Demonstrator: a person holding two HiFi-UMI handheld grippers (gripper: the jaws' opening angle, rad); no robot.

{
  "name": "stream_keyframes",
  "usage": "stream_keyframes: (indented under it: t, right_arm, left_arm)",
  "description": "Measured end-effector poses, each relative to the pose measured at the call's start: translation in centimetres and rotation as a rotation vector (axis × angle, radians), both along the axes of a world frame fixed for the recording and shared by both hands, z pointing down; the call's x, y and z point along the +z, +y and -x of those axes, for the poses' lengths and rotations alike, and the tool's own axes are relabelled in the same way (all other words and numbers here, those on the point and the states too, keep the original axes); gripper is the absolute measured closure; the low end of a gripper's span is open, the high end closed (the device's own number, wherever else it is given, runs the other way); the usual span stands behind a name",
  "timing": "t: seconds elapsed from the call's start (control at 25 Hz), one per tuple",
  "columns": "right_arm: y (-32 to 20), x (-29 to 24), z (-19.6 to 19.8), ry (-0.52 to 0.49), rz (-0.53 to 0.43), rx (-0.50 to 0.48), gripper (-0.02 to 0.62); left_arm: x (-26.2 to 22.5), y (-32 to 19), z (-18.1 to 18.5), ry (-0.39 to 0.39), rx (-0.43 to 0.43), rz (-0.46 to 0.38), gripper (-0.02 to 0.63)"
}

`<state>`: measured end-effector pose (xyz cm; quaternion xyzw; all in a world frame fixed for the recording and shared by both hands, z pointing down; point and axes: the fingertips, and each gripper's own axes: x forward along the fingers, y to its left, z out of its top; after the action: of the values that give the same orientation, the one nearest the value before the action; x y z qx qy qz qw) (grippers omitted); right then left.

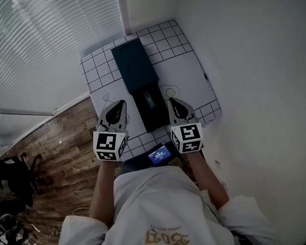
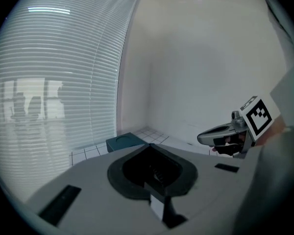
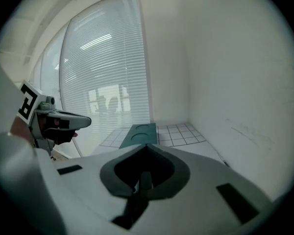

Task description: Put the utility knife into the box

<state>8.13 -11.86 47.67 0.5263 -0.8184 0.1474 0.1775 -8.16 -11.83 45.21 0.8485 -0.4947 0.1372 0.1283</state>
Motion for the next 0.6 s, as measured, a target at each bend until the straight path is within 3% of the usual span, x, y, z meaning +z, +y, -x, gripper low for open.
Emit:
stream_keyframes:
  t: [0.4, 0.6]
  right_arm:
    - [0.5, -5.0, -0.6, -0.054, -0.078, 0.028, 0.589]
    - [1.3, -9.9, 0.1, -0.056, -0.175, 0.006, 0.589]
  left_arm:
    - [-6.0, 0.3, -0.4, 0.018, -0.032, -0.13, 0.598]
    - [-10.2, 1.2, -0.1, 0.052, -0.049, -0.212, 0.598]
